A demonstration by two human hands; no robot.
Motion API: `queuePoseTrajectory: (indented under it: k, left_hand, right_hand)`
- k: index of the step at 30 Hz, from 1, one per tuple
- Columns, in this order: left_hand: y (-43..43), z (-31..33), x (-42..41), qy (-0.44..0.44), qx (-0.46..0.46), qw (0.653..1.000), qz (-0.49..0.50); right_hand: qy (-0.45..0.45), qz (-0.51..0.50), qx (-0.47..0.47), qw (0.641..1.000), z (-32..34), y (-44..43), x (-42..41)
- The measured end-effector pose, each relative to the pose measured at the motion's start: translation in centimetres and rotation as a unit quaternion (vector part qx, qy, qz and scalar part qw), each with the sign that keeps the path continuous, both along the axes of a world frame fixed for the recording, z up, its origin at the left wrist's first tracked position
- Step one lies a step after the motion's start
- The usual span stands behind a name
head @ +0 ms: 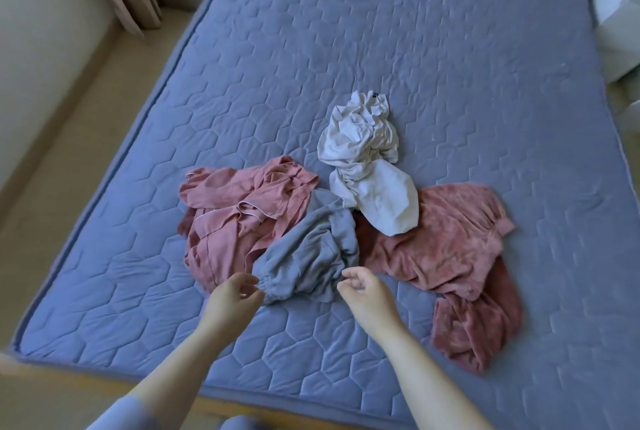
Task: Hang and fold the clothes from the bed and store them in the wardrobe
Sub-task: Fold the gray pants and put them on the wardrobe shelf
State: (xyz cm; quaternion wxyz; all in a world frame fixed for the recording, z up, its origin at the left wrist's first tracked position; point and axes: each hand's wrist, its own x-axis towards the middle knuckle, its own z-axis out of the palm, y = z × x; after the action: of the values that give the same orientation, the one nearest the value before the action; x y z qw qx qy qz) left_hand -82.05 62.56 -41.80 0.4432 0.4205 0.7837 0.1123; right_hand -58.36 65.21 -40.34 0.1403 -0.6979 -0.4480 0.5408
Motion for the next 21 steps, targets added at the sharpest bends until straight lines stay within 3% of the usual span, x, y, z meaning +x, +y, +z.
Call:
queuePoseTrajectory:
  k: [14, 21]
  left_hand:
    - [3.4, -14.3, -2.4, 0.048, -0.094, 0.994, -0.033]
    - [4.7, -18.7, -1.9, 0.021, -0.120, 0.993, 0.006]
  right_hand:
    - [-0.029, 0.004, -0.036, 0.999, -12.1, 3.1, -3.2]
    - [-0.026, -0.003, -0.043, 0.999, -15.6, 3.4, -3.1]
